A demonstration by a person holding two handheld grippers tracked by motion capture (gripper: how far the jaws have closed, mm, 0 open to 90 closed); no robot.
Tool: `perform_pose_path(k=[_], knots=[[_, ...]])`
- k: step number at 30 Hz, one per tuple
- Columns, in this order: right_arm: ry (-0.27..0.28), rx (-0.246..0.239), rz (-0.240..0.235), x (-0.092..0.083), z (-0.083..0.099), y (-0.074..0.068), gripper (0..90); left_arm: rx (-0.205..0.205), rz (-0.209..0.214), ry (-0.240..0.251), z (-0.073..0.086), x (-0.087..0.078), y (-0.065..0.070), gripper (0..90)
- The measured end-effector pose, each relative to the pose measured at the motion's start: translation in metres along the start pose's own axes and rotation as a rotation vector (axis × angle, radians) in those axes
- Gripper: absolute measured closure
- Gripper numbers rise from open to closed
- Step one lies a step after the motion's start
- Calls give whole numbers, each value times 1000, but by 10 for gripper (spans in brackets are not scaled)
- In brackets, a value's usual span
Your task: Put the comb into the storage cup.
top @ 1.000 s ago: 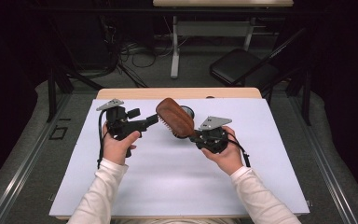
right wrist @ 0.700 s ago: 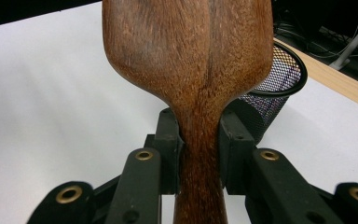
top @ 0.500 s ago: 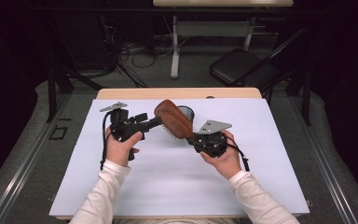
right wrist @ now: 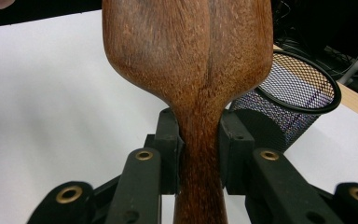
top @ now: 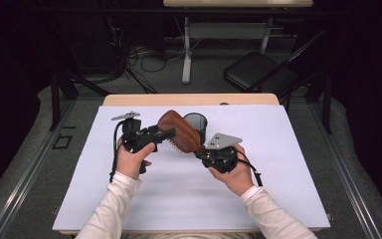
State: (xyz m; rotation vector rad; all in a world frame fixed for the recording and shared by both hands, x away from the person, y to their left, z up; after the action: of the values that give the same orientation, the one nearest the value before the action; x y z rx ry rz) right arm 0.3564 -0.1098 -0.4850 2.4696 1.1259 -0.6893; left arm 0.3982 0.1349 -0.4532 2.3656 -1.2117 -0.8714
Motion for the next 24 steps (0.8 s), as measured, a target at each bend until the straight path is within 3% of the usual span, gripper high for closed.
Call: perform_pose_path(k=[6,24], knots=[[2,1,-1,2,1,-2,729,-36,55,-3,3,4,0,152],[13,-15,-6,4,2,-9,729,-46,61,-17,6,10,1,154]])
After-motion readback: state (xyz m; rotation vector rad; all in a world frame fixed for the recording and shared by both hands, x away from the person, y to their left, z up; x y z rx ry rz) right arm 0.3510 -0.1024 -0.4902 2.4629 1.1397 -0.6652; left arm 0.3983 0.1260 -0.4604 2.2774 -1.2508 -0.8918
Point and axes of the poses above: each handheld gripper's, and its own axes: x roughly forward along the jaws, z roughly out of its underside, y roughly to its right, the point moved 2 cm from there along x, roughly forward along the jaws, and after that the axes turned 4 degrees about -y, right-handed, at the moved point
